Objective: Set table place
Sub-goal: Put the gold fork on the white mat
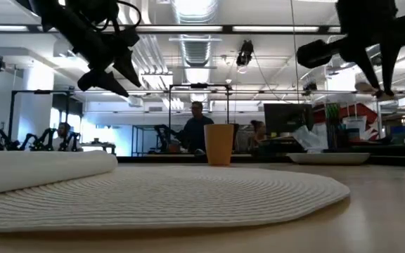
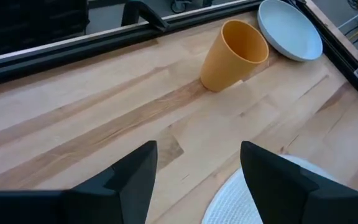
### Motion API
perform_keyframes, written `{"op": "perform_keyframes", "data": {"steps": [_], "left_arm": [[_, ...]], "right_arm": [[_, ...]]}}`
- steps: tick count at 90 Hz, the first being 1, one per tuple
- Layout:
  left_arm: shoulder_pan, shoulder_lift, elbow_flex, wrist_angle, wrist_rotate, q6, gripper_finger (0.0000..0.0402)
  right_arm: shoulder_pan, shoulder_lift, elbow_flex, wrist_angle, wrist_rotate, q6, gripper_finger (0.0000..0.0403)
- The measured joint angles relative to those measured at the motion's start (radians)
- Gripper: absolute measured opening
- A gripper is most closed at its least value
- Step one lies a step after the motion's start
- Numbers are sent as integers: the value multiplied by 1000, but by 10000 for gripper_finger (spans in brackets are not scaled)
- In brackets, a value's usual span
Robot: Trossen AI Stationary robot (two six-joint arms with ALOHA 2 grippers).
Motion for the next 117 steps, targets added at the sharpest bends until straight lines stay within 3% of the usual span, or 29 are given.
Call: {"op": "perform_keyframes", "data": {"steps": [48,88,117], "left_arm": [[0,0,0,-44,2,-28,217],[0,-1,0,-85,11,-89,217],[-7,-2,0,-79,13,-123,217]], "right_arm": [[45,250,314,201,47,-270,0],[126,258,299,273,-14,-414,0],[53,256,153,368,1,-515,0]]}}
